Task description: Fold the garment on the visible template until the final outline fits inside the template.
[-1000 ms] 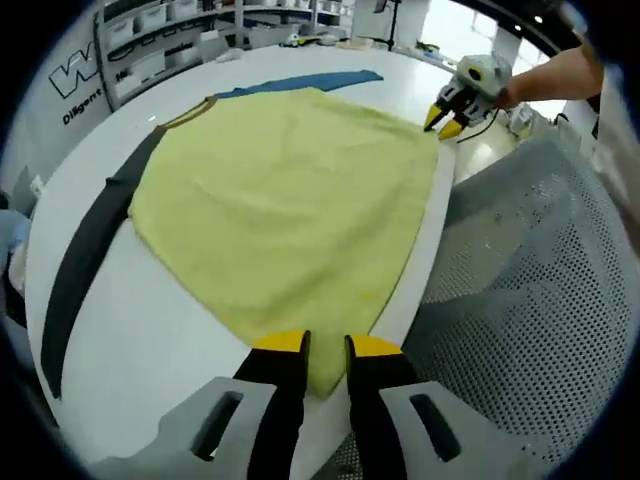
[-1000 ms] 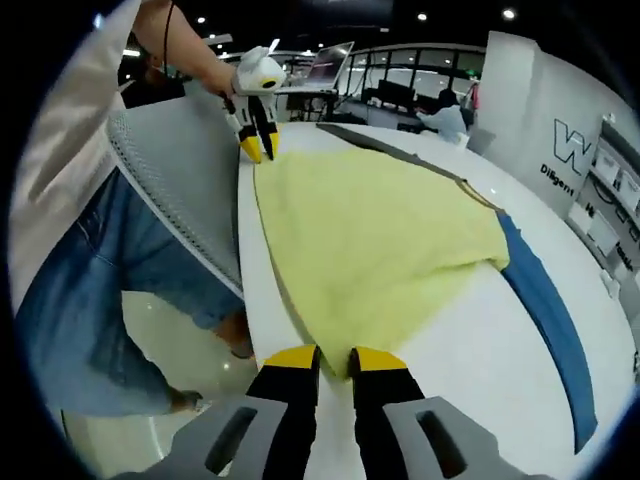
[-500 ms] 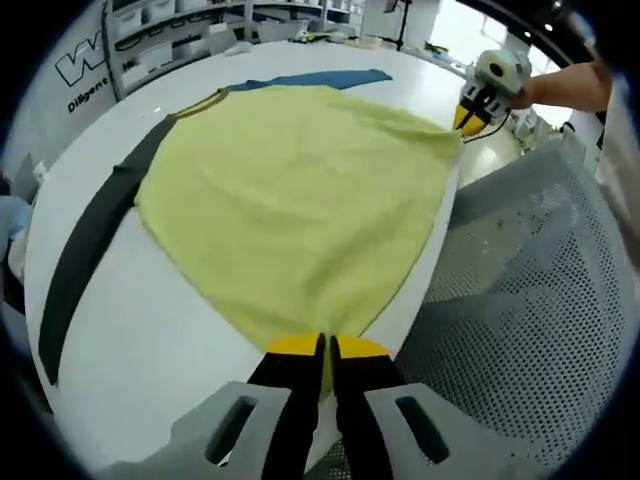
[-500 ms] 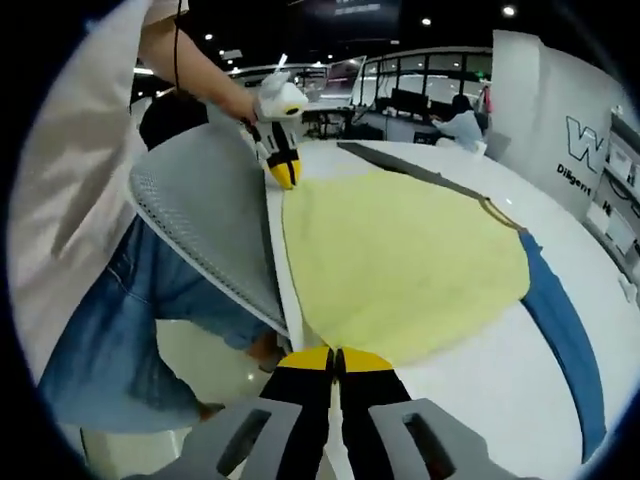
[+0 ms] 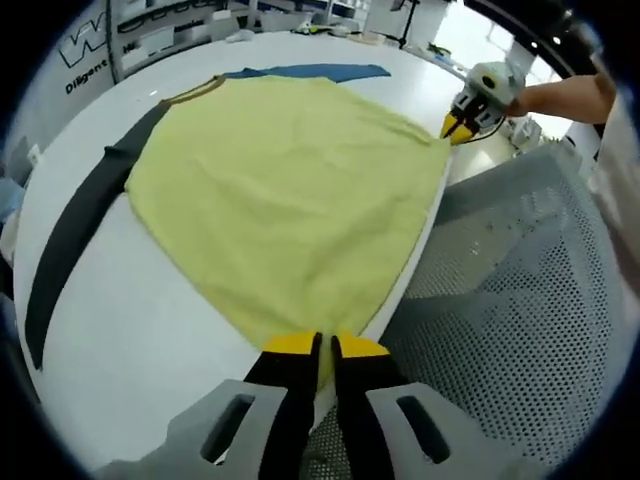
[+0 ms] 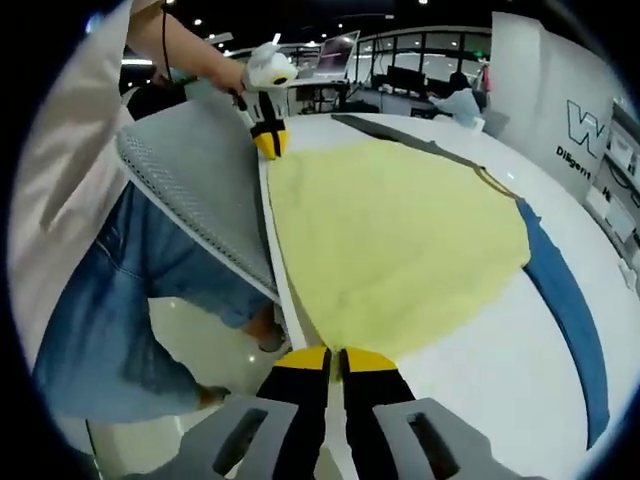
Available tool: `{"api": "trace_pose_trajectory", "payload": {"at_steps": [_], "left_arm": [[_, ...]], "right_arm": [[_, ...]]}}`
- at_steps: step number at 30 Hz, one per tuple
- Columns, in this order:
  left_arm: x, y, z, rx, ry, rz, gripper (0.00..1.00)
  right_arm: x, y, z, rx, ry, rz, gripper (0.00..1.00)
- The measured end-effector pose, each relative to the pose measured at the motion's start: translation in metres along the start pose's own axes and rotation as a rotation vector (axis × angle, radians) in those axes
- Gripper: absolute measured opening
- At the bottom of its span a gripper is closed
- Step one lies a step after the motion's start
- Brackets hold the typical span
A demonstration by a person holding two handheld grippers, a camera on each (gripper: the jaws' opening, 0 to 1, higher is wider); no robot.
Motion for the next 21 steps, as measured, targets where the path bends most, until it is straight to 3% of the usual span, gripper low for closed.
{"api": "trace_pose_trajectory", "payload": {"at_steps": [3,6,9,11,17,21], "left_arm": [[0.0,0.002,-0.004,0.002,0.02,-0.03,0.13],[0.011,0.008,-0.01,-0.026,0.106,-0.086,0.15],[-0.002,0.008,-0.015,-0.008,0.034,-0.022,0.13],[-0.005,0.003,-0.019,0.025,0.04,-0.106,0.11],[-0.03,-0.021,-0.022,0.172,-0.062,-0.16,0.22],[-0.025,-0.018,-0.01,0.147,-0.043,-0.174,0.23]], "right_arm": [[-0.004,-0.003,-0.003,0.016,-0.036,0.038,0.04],[-0.001,-0.012,-0.011,0.067,-0.035,0.105,0.07],[0.01,-0.023,-0.022,0.127,-0.005,0.15,0.08],[0.019,-0.026,-0.025,0.146,0.009,0.169,0.08],[0.043,-0.032,-0.014,0.168,0.079,0.145,0.08],[0.049,-0.037,0.001,0.19,0.093,0.162,0.07]]}}
Point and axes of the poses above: the point that each gripper's makers call its tool centre point, and the gripper's own axes: z roughly forward along the fingers, x roughly to its right, y roughly out of its underside, the point moved 4 cm from there along -z, roughly backward along the fingers, and after that the axes turned 6 degrees about -y, right-handed, at the moved point
